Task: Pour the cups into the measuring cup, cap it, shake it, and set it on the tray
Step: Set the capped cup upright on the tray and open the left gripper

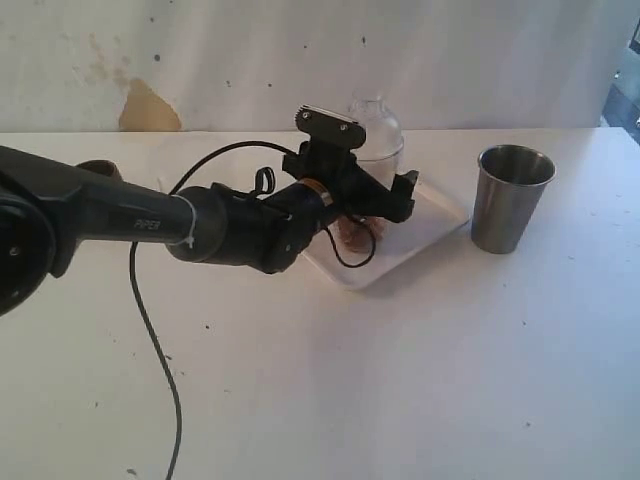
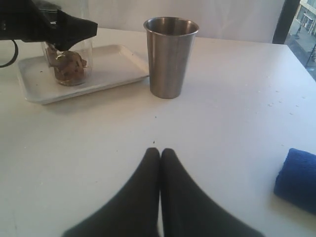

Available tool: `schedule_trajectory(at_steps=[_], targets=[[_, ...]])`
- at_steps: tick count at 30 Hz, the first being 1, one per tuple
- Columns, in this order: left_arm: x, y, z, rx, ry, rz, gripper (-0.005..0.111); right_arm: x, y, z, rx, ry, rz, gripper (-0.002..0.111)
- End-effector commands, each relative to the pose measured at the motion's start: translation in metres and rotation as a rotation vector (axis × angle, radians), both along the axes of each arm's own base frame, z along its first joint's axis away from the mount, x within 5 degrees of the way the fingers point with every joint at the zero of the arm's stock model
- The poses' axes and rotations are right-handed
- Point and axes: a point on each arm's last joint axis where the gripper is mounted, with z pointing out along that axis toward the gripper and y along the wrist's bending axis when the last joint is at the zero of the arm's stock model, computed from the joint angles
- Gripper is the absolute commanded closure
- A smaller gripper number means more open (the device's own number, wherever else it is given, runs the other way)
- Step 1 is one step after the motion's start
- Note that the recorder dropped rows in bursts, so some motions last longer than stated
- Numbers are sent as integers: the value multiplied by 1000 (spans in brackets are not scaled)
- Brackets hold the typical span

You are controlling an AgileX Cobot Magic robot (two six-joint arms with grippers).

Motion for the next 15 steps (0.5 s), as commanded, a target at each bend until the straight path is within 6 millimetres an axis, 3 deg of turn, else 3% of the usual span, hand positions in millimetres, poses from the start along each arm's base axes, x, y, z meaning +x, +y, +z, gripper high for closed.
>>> schedule_trajectory(at_steps=[1,8,15], targets=[[-1,-1,26,-10,-75,-11,2,0,0,0,2,-9,-3,108],[-5,1,59,-28,-102,-15,2,0,0,0,2,-9,-3,108],[-15,10,121,-95,-191,-15,2,0,0,0,2,-9,-3,108]])
